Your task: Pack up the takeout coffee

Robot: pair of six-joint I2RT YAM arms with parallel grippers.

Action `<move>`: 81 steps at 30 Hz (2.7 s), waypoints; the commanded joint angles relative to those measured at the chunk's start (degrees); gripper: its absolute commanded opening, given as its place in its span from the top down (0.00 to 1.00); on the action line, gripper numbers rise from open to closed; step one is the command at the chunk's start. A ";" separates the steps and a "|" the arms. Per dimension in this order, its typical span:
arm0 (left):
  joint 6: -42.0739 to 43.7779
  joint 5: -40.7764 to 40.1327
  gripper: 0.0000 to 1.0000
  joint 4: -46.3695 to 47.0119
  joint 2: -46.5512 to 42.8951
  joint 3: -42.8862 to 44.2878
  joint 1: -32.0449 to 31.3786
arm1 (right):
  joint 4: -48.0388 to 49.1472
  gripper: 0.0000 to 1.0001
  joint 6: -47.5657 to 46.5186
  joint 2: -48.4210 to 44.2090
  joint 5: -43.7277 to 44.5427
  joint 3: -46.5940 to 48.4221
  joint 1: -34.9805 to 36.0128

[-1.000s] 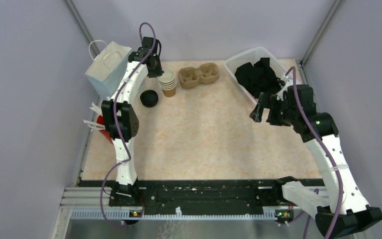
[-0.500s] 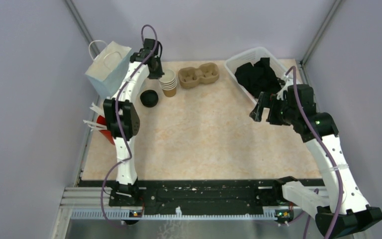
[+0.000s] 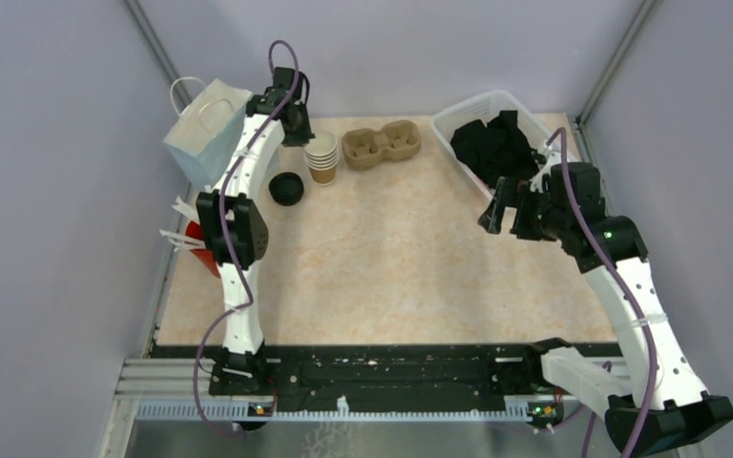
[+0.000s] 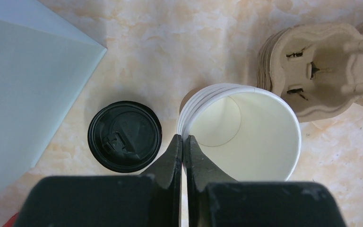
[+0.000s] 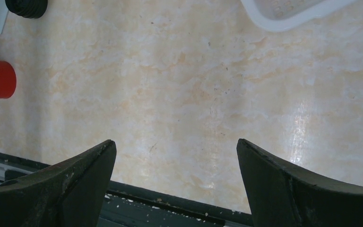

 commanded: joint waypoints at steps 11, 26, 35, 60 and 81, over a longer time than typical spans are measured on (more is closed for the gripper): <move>-1.83 6.76 0.82 1.81 -3.33 -4.37 0.28 | 2.44 0.01 0.60 -1.39 -1.54 -2.41 -0.52; -1.25 4.85 0.77 0.52 -4.15 -2.25 -0.07 | 2.42 0.01 0.37 -1.83 -1.26 -2.94 -0.52; -1.27 4.49 0.75 0.68 -4.11 -1.60 -0.59 | 2.27 0.01 0.51 -1.98 -1.31 -3.19 -0.51; -1.53 2.23 1.00 6.63 -12.28 -9.19 -0.69 | 2.79 0.01 0.70 -1.96 -2.25 -3.92 -0.57; -6.21 4.90 1.00 7.19 -27.60 -15.99 -7.04 | 1.09 0.01 -0.95 -4.09 -2.08 -2.39 -0.53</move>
